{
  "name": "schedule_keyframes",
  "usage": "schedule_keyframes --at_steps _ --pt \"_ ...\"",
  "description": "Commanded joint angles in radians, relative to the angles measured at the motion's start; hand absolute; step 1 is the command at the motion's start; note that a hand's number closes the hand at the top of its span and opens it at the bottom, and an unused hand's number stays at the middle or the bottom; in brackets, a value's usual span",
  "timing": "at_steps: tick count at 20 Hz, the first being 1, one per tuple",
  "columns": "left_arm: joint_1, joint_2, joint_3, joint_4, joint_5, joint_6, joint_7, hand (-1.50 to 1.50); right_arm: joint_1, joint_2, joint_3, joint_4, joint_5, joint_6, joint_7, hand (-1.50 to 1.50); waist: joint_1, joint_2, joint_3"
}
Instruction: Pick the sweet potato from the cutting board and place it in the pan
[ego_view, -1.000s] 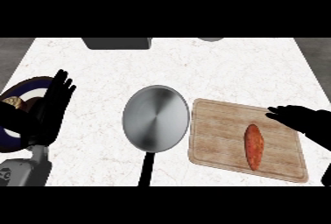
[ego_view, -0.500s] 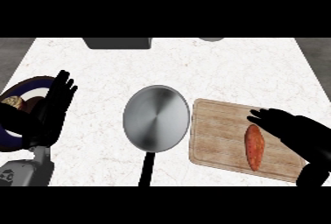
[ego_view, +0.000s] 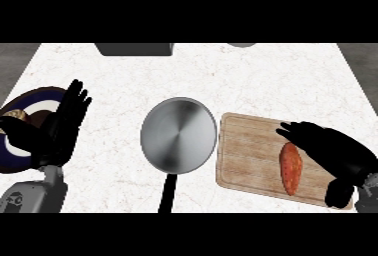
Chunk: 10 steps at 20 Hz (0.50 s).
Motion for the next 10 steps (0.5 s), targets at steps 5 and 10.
schedule_keyframes --at_steps 5,10 --pt "0.01 -0.037 0.019 -0.016 -0.033 -0.026 0.019 0.0 0.008 0.096 0.03 0.088 0.133 -0.022 -0.047 -1.5 0.001 0.0 0.0" --pt "0.007 -0.034 0.063 0.059 -0.026 -0.077 -0.055 0.0 -0.066 0.135 0.01 0.271 0.181 -0.062 -0.11 -1.5 0.002 0.001 0.0"
